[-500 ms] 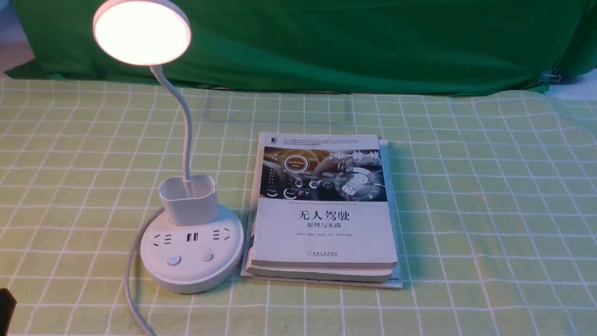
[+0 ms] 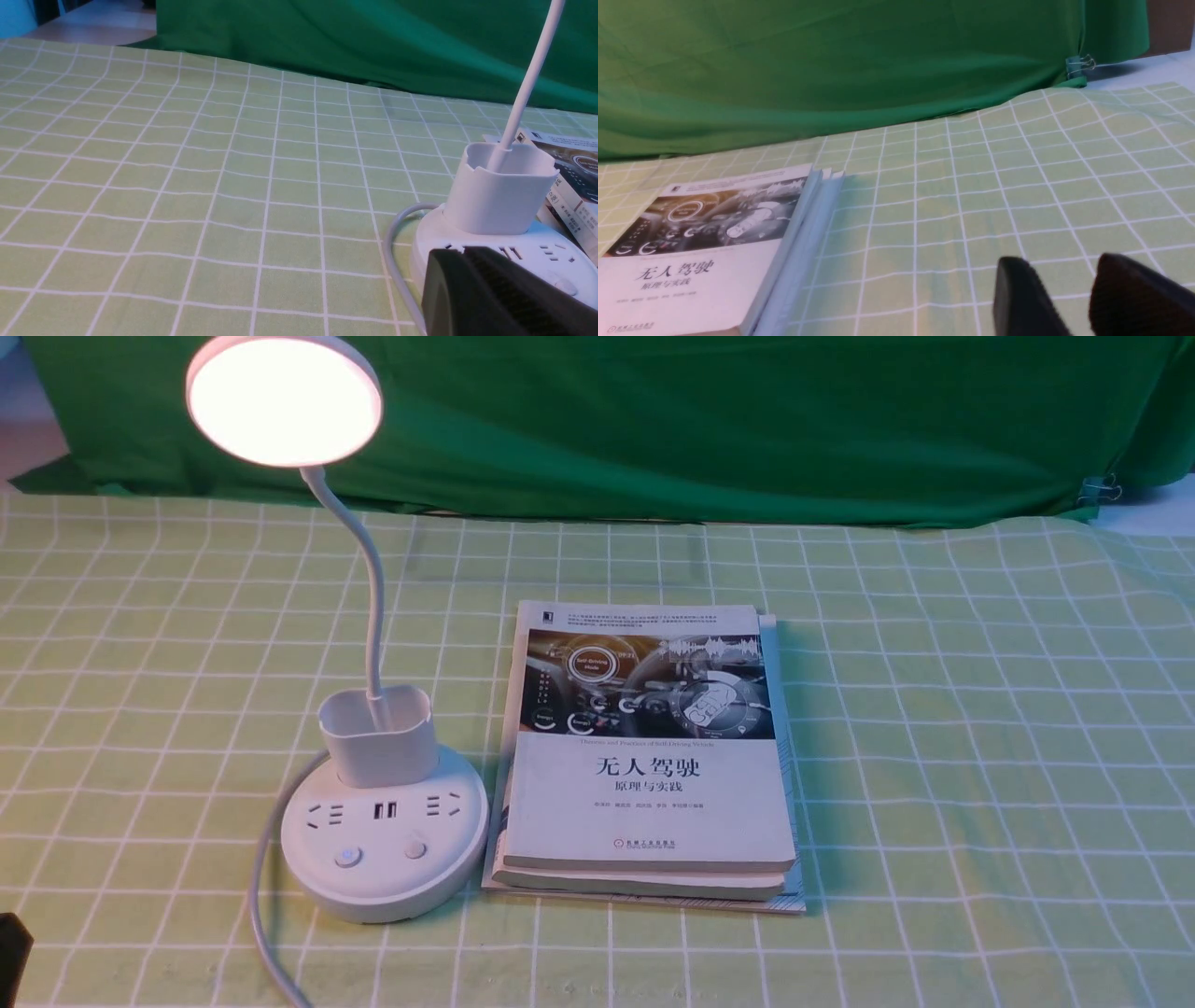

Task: Turn off the desk lamp on the green coffee tablecloth by hand.
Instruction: 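Press the power button on the round power strip under the lamp with the left gripper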

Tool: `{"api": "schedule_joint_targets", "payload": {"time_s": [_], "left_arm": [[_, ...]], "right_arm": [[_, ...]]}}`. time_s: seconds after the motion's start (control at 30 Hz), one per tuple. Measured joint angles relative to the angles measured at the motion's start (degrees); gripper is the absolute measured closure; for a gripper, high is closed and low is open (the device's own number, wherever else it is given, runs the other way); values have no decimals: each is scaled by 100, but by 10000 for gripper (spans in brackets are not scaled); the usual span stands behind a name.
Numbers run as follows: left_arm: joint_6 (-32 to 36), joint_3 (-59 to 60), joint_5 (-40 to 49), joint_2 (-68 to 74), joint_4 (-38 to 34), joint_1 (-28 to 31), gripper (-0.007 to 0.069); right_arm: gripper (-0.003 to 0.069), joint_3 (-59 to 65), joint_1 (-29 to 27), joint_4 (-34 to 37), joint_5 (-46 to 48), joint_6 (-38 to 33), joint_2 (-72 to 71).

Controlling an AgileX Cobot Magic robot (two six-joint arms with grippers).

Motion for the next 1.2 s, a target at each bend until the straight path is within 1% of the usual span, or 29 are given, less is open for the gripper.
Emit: {"api": "schedule_joint_targets", "payload": {"time_s": [0.17, 0.23, 0.27, 0.3, 0.33, 0.43, 0.53, 0.6, 0.67, 0.77, 0.9, 1.03, 1.07, 1.1, 1.2], "left_arm": [[-25, 0, -33, 0, -34, 0, 623], [-231, 0, -177, 0, -487, 0, 623], [-346, 0, -299, 0, -823, 0, 623], [-367, 0, -357, 0, -892, 0, 623], [-516, 0, -629, 0, -1553, 0, 623], [-613, 0, -1149, 0, -2417, 0, 623], [-613, 0, -1489, 0, -2703, 0, 623], [-613, 0, -1661, 0, -2758, 0, 623], [-613, -18, -1649, 0, -2759, 0, 623], [-613, -428, -1087, 307, -2647, 0, 623], [-480, -1467, 100, 1539, -2134, 0, 623], [420, -2409, 1457, 3270, -1916, 0, 623], [517, -2447, 1576, 3354, -1909, 0, 623], [836, -2706, 1967, 3930, -1892, 0, 623], [1146, -3184, 2523, 4987, -1830, -71, 623]], "right_arm": [[421, 0, 0, 0, 0, 0, 0], [421, 0, 0, 0, 0, 0, 0], [421, 0, 0, 0, 0, 0, 0], [421, 0, 0, 0, 0, 0, 0], [421, 0, 0, 0, 0, 0, 0], [421, 0, 0, 0, -12, 0, 0], [421, 0, 0, 0, -7, 0, 0], [421, 0, 0, 0, -7, 0, 0], [421, 0, 0, 0, -7, 0, 0], [421, 0, 0, 0, -7, 0, 0], [421, 0, 0, 0, -7, 0, 0], [421, 0, 0, 0, -7, 0, 0], [421, 0, 0, 0, -7, 0, 0], [421, 0, 0, 0, -7, 0, 0], [421, 0, 0, 0, -7, 0, 0]]}}
